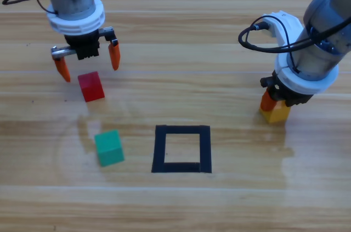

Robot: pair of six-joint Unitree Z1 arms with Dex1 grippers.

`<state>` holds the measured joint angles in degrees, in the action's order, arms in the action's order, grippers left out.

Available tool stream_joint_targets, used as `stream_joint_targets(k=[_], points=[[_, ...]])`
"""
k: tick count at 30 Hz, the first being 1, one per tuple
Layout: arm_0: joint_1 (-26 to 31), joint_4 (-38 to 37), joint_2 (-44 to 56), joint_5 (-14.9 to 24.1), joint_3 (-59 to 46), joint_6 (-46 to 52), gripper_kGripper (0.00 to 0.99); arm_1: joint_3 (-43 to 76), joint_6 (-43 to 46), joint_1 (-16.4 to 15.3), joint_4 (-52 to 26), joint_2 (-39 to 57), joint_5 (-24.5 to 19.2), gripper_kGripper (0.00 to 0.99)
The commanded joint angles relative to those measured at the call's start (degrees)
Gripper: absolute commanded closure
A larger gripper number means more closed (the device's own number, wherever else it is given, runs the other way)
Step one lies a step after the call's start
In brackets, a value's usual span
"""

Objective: Stack the blocks in the rectangular block: red at the bottom, yellow in the middle, green on top

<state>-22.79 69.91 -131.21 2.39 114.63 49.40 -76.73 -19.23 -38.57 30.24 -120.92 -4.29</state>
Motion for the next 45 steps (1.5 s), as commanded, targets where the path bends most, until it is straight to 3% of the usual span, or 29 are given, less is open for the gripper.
stream_joint_targets(k=[1,13,18,21,27,34,45], points=[[1.7,-1.1,-4.8,-0.5,0.0,-1.1,0.03,1.9,0.1,0.2,1.6,-0.3,-0.5,0.841],[1.7,-2.2,-7.0,-0.5,-0.6,-0.4,0.03,8.7,0.2,0.1,2.3,16.9,0.1,0.838],[1.6,-4.2,-7.0,-0.5,-2.5,0.7,0.03,9.2,0.2,-0.1,2.4,18.5,0.4,0.847],[1.7,-6.7,-5.9,-0.6,-5.7,1.1,0.031,9.5,0.0,-0.2,2.6,18.7,0.5,0.965],[1.7,-8.7,-4.4,-1.1,-8.7,1.4,0.059,9.7,0.0,-0.3,2.6,18.7,0.9,0.965],[1.7,-11.6,-1.9,-1.2,-13.4,1.4,0.257,9.9,0.1,-0.3,2.6,18.6,1.2,0.964],[0.5,-11.7,1.9,0.9,-13.3,-1.7,0.843,10.0,-0.1,-0.3,2.6,18.4,1.0,0.964]])
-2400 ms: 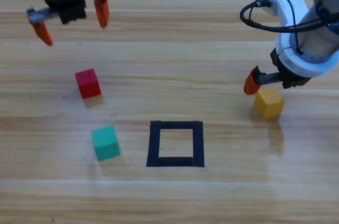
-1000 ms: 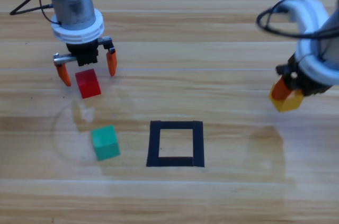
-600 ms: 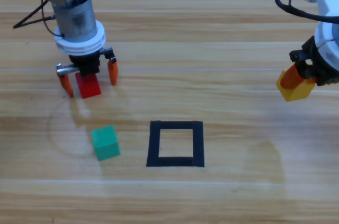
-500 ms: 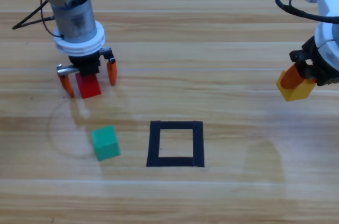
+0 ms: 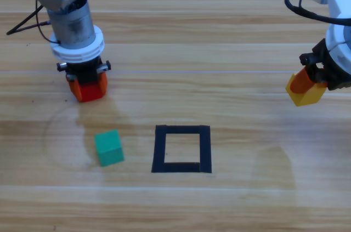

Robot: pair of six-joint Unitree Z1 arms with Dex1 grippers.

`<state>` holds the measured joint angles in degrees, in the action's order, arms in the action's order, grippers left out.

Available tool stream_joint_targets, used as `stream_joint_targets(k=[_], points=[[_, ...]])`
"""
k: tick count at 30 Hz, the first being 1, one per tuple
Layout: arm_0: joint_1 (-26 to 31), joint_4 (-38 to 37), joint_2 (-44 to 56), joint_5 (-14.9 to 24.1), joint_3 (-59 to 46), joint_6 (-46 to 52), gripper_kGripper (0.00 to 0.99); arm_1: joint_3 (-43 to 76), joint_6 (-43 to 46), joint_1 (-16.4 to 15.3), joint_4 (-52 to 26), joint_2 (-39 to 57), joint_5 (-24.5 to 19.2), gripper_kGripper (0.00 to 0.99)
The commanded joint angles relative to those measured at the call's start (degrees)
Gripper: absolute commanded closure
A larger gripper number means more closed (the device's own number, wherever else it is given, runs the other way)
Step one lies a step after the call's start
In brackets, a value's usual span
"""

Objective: Stack the blocks in the rectangular block: red at the bottom, yellow in the middle, green on top

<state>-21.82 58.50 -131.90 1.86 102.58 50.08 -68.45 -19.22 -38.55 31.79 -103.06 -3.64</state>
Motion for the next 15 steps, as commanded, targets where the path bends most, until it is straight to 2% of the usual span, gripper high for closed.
stream_joint_targets(k=[1,2,7,11,15], points=[[-0.8,0.0,3.8,2.2,-1.1,-3.0,0.91,1.7,-0.1,-0.3,1.1,0.5,0.4,0.964],[-0.9,0.1,4.9,2.3,-1.1,-4.0,0.953,1.7,0.0,-0.3,1.1,0.5,0.4,0.964],[-3.9,0.3,11.1,2.1,1.3,-10.3,0.959,1.8,-0.1,-0.3,1.1,0.9,0.3,0.964],[-6.7,1.7,12.5,-3.4,4.4,-19.2,0.987,2.4,-0.1,-0.3,1.1,1.4,0.3,0.964],[-12.0,2.4,13.0,-3.3,4.2,-22.6,0.99,2.5,-0.1,-0.3,1.1,1.5,0.2,0.964]])
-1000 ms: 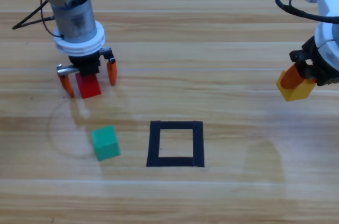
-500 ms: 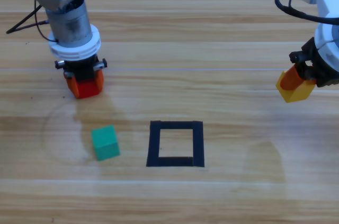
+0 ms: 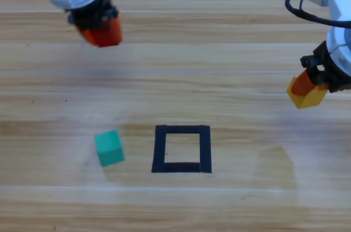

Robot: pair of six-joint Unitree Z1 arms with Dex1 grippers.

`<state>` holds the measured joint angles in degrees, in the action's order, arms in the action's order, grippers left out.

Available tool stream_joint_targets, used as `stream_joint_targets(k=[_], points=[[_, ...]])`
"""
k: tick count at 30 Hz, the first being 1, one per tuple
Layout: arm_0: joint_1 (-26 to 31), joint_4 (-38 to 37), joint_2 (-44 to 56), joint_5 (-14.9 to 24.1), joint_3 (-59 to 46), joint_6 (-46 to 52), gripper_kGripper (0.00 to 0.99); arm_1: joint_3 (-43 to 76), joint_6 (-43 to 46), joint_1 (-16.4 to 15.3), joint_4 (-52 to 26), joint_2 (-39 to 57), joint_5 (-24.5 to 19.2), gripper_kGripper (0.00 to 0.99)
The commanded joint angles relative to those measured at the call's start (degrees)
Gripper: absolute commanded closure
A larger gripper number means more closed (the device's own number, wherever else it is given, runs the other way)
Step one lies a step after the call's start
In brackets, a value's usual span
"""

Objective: Stack the blocks in the rectangular block: red at the bottom, yellow in the middle, green on top

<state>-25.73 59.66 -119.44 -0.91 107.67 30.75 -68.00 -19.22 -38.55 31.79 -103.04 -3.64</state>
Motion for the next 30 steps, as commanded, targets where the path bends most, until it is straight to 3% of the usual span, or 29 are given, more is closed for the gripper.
stream_joint_targets(k=[1,8,19,30], points=[[-9.8,1.3,0.3,0.0,-1.1,-3.8,0.99,2.2,-0.1,-0.3,1.1,1.5,0.2,0.964],[-19.3,1.4,-2.8,1.3,-1.6,-5.9,0.99,2.1,0.0,-0.3,1.1,1.6,0.4,0.964],[-23.5,5.2,-7.6,3.7,-0.5,15.6,0.99,2.2,-0.1,-0.3,1.1,1.6,0.4,0.964],[-27.5,10.3,-11.5,4.5,4.0,26.9,0.99,2.3,-0.1,-0.3,1.1,1.5,0.4,0.964]])
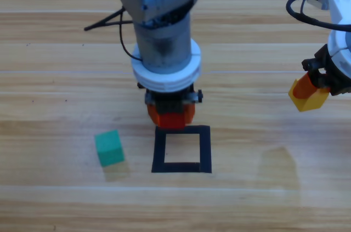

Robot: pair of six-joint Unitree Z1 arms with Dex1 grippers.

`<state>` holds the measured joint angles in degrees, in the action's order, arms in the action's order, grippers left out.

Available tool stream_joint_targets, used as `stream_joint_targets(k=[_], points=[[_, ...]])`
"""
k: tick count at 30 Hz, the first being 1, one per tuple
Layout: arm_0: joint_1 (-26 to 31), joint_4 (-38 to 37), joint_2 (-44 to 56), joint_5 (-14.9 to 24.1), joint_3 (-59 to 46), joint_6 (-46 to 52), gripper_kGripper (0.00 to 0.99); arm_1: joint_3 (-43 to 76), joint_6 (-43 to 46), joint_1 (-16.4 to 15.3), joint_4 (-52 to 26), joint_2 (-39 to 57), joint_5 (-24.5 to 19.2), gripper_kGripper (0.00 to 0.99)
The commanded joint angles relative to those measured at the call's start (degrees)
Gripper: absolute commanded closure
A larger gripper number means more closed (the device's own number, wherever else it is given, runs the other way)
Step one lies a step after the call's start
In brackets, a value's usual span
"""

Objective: Stack the blocks in the rectangular block: red at the bottom, yellow in the middle, green on top

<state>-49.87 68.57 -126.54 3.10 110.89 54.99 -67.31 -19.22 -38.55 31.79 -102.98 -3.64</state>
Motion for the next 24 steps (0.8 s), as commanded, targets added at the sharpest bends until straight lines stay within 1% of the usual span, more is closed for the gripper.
stream_joint_targets(k=[1,10,24], points=[[-3.6,1.4,-4.5,0.4,0.8,3.0,0.99,1.7,-0.1,-0.3,1.1,1.5,0.4,0.964],[-4.8,1.1,-5.8,0.9,1.4,5.8,0.99,1.7,0.0,-0.3,1.1,1.4,0.4,0.964],[-4.7,-1.2,-8.5,0.8,1.1,4.6,0.99,1.9,0.0,-0.3,1.1,1.4,0.4,0.964]])
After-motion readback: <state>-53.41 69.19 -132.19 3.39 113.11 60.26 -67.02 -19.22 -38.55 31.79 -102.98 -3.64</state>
